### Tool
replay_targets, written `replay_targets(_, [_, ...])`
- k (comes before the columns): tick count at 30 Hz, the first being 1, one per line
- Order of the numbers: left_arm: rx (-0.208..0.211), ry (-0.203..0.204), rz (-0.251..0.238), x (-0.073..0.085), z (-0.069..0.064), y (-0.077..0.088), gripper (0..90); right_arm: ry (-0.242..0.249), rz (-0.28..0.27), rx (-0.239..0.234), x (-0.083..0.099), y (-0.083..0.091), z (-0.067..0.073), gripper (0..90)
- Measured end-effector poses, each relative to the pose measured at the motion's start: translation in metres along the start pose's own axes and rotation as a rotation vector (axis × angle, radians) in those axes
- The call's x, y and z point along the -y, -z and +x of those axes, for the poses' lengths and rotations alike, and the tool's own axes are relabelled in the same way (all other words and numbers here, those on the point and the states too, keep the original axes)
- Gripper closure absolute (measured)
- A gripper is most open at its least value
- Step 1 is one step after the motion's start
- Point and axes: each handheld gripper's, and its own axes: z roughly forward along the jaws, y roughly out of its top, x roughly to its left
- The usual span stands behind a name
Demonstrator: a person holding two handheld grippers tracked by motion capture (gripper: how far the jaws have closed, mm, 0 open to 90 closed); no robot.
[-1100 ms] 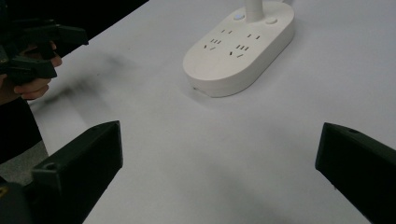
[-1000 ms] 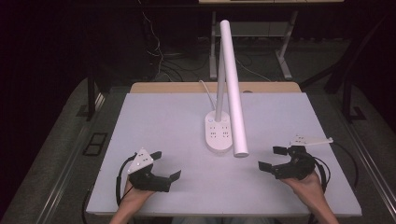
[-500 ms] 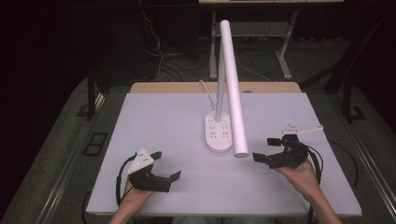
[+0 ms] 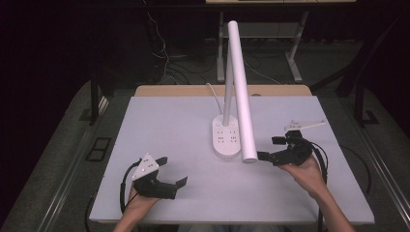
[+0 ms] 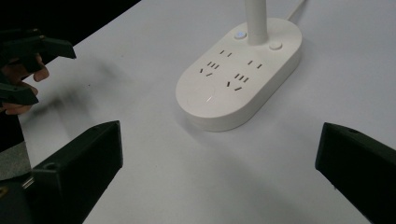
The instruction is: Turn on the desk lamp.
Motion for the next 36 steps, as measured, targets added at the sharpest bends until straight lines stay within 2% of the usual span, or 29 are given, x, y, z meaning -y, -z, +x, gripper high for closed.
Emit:
replay_targets(8, [-0.001,-0.007,0.005,0.000,0.000,0.000,0.0,0.004,0.010,0.003,-0.006,-0.006,-0.004,0.2])
replay_targets(22, [0.000,-0.009,0.005,0.000,0.000,0.000,0.0,0.010,0.032,0.014,-0.027,-0.017,-0.010,0.2])
replay_targets(36, [0.001,-0.012,0.006,0.000,-0.001,0.001,0.0,0.022,0.082,0.025,-0.043,-0.037,-0.018,0.1])
